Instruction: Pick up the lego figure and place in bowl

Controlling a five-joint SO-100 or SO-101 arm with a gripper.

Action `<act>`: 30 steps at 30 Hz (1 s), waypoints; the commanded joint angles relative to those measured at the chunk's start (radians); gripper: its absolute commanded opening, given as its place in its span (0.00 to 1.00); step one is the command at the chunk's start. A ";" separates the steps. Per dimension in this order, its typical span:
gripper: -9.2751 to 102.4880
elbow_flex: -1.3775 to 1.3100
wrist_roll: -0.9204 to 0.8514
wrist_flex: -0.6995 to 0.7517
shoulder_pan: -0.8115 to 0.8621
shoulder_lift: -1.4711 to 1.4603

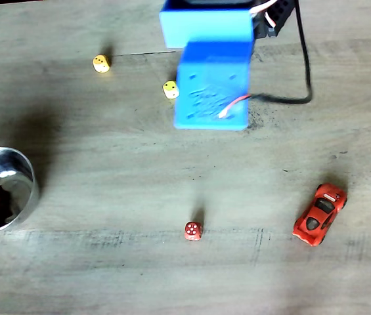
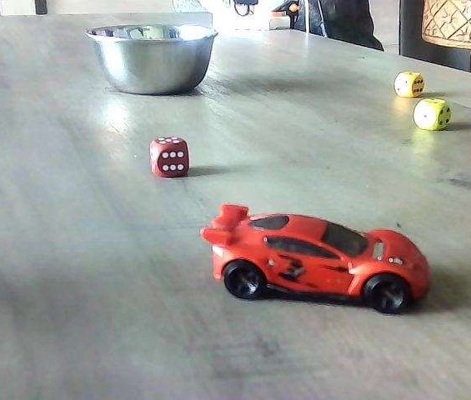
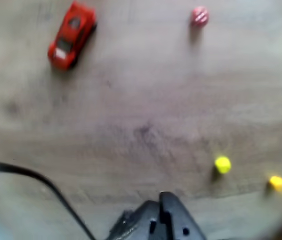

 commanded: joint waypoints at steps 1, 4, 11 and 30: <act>0.08 0.089 -0.066 -0.005 -0.005 0.106; 0.08 0.186 -0.135 -0.005 0.006 0.184; 0.08 0.347 -0.166 -0.005 0.012 0.321; 0.08 0.669 -0.167 -0.063 0.064 0.586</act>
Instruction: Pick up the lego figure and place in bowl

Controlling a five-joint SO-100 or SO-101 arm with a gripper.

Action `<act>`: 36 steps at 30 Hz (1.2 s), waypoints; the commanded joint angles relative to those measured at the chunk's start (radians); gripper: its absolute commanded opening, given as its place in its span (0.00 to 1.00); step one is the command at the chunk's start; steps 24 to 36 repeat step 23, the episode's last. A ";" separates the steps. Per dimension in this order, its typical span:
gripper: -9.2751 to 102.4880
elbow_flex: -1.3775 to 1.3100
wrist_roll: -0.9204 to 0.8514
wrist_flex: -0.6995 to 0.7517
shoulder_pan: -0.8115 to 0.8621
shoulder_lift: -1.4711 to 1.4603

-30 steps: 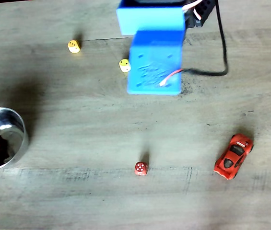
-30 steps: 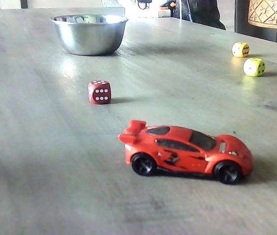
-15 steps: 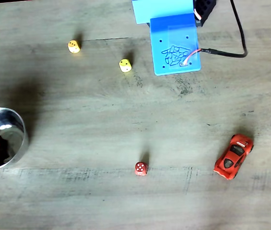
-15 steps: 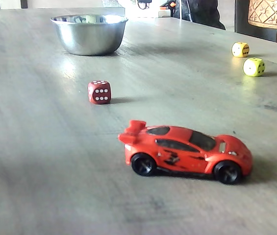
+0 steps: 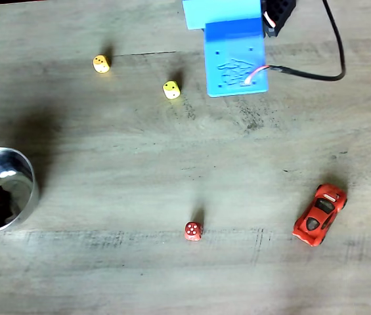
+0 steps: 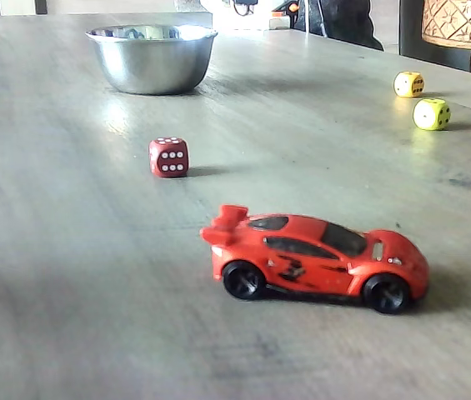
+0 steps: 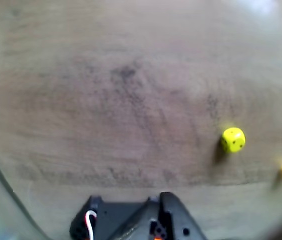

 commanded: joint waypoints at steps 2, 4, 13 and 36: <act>0.08 0.052 -0.006 -0.086 0.011 0.029; 0.08 0.094 -0.006 -0.130 0.020 0.051; 0.08 0.302 -0.006 -0.252 0.040 0.198; 0.08 0.425 -0.006 -0.284 0.040 0.333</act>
